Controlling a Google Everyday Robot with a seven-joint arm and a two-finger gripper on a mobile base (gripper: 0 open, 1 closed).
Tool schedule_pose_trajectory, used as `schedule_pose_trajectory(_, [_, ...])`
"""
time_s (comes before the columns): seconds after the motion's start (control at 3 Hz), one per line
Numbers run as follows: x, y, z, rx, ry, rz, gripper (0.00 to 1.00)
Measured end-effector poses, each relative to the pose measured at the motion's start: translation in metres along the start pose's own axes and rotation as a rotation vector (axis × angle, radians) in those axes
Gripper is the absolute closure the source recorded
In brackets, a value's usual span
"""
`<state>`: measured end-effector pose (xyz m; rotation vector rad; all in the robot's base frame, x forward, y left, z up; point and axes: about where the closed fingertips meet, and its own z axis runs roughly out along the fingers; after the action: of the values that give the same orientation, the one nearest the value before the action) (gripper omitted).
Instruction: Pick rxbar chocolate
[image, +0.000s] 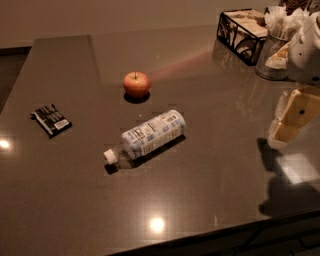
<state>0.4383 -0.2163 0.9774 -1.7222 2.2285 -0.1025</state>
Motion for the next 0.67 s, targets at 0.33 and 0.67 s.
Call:
schedule_pose_trajectory(0.33, [0.0, 0.0, 0.0, 0.0, 0.0, 0.0, 0.0])
schedule_pose_trajectory(0.67, [-0.012, -0.003, 0.003, -0.005, -0.014, 0.001, 0.0])
